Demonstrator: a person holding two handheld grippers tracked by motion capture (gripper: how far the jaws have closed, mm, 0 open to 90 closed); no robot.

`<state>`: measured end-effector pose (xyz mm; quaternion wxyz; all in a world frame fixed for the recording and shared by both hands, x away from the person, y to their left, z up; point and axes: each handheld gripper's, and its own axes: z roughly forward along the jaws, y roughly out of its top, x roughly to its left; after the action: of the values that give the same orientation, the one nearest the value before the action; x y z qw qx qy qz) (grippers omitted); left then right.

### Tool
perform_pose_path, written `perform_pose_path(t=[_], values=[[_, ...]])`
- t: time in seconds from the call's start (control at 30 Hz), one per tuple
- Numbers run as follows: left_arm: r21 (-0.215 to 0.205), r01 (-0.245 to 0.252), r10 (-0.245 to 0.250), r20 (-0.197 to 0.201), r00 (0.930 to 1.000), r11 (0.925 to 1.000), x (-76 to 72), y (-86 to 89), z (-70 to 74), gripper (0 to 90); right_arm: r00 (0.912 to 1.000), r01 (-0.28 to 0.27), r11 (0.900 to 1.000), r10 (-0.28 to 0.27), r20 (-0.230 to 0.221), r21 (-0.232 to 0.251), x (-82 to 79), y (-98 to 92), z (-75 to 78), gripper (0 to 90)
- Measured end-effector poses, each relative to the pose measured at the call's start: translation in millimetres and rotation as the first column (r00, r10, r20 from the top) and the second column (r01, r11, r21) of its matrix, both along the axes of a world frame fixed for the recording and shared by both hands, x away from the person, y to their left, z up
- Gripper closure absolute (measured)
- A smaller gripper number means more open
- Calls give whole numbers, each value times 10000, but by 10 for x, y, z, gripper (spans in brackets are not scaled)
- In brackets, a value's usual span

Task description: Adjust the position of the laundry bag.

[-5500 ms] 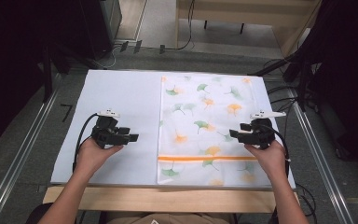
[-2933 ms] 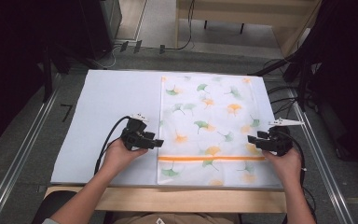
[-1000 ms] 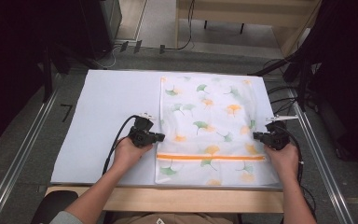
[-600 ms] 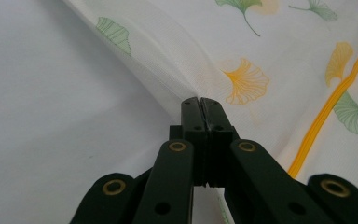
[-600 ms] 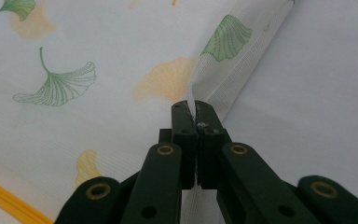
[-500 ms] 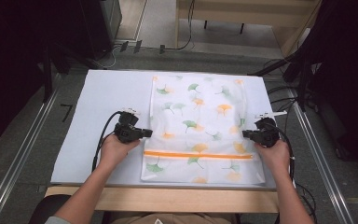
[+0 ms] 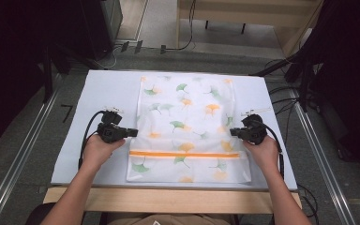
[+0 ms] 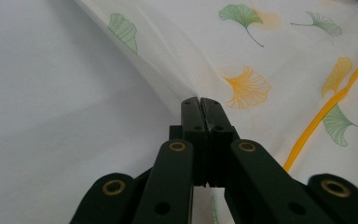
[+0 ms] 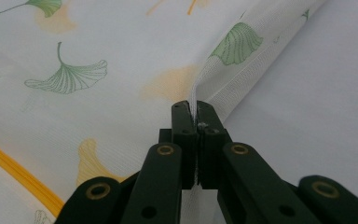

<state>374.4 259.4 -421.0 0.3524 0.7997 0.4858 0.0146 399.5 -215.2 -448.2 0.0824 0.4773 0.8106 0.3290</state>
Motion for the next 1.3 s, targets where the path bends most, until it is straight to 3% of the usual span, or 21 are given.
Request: perform_pose_path(t=[0.13, 0.5, 0.83, 0.93, 1.0, 1.03, 1.07, 1.23, 1.3], values=[[258, -136, 133, 135, 9998, 9996, -7, 76, 18, 900, 10000, -77, 9997, 79, -56, 225, 12, 65, 9, 894], [174, -744, 746, -99, 9972, 9971, 22, 371, -6, 900, 9986, -532, 9985, 532, 43, 85, 53, 373, 21, 893], [376, -875, 881, -127, 9960, 9955, 34, 428, -32, 899, 9978, -653, 9979, 653, 54, 6, 70, 474, 12, 887], [423, -909, 918, -200, 9956, 9950, 44, 425, -59, 893, 9982, -594, 9982, 594, -82, 26, 88, 457, -11, 832], [388, -852, 864, -311, 9958, 9956, 41, 391, -67, 840, 9985, -541, 9985, 541, -30, -3, 92, 436, -13, 774], [396, -671, 681, -246, 9974, 9970, 26, 354, -55, 746, 9989, -467, 9989, 467, 41, 6, 91, 407, -7, 734], [396, -671, 681, -246, 9974, 9970, 26, 354, -55, 706, 9989, -467, 9989, 467, 41, 6, 91, 407, -7, 734], [306, -716, 713, 105, 9974, 9970, -13, 360, 10, 594, 9982, -61, 9998, 50, 591, 182, 77, 304, 52, 661], [252, -758, 753, 179, 9970, 9968, -19, 370, 20, 578, 9981, -3, 9998, -10, 610, 218, 76, 292, 62, 664]])
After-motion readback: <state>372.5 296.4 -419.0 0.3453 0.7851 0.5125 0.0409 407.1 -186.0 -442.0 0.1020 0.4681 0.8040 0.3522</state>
